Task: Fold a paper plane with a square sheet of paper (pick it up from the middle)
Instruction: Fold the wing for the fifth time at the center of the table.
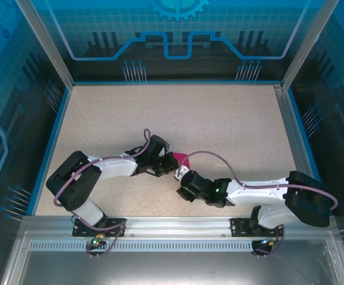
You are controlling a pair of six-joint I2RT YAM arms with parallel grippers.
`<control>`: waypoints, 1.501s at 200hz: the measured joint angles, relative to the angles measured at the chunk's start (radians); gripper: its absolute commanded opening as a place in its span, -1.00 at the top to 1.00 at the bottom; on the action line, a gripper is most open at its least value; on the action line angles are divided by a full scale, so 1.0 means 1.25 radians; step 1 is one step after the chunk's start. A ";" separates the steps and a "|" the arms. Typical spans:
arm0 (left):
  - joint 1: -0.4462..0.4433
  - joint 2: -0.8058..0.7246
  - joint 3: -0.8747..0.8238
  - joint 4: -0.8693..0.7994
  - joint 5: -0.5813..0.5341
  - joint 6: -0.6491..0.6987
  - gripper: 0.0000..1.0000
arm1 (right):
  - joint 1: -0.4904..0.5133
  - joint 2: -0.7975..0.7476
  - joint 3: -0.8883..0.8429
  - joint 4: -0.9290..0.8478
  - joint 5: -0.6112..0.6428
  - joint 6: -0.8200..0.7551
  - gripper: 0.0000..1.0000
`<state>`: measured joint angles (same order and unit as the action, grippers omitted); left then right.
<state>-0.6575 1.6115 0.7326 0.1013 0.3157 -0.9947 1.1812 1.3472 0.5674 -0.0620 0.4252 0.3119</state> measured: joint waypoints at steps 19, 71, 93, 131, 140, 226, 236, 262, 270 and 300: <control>0.000 0.000 0.000 0.000 0.000 0.000 0.84 | 0.026 0.024 0.013 -0.008 0.062 -0.005 0.16; 0.000 0.000 0.000 -0.003 0.000 0.000 0.83 | 0.029 0.084 0.038 -0.028 0.141 -0.014 0.39; 0.000 0.000 0.000 -0.008 0.000 0.000 0.83 | 0.029 0.104 0.052 -0.028 0.153 -0.014 0.36; 0.000 0.008 0.000 -0.010 0.000 -0.001 0.83 | 0.029 0.121 0.063 -0.029 0.163 -0.017 0.45; 0.000 0.008 0.001 -0.011 0.000 -0.001 0.83 | 0.029 0.124 0.063 -0.029 0.164 -0.018 0.48; 0.000 0.008 0.007 -0.023 -0.001 -0.001 0.75 | 0.028 0.141 0.063 -0.029 0.180 0.008 0.93; 0.000 0.008 0.010 -0.027 -0.001 0.000 0.67 | 0.027 0.141 0.063 -0.028 0.178 0.010 0.96; 0.000 0.007 0.014 -0.040 -0.009 -0.001 0.48 | 0.011 0.139 0.056 -0.018 0.161 0.017 1.00; 0.000 0.006 0.015 -0.046 -0.013 0.000 0.39 | 0.004 0.136 0.051 -0.011 0.150 0.019 1.00; 0.000 -0.028 0.015 -0.100 -0.055 -0.002 0.12 | -0.038 0.108 0.016 0.026 0.072 0.023 1.00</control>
<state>-0.6571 1.5768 0.7513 -0.0235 0.2474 -0.9977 1.1332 1.4822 0.5873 -0.0299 0.5152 0.3401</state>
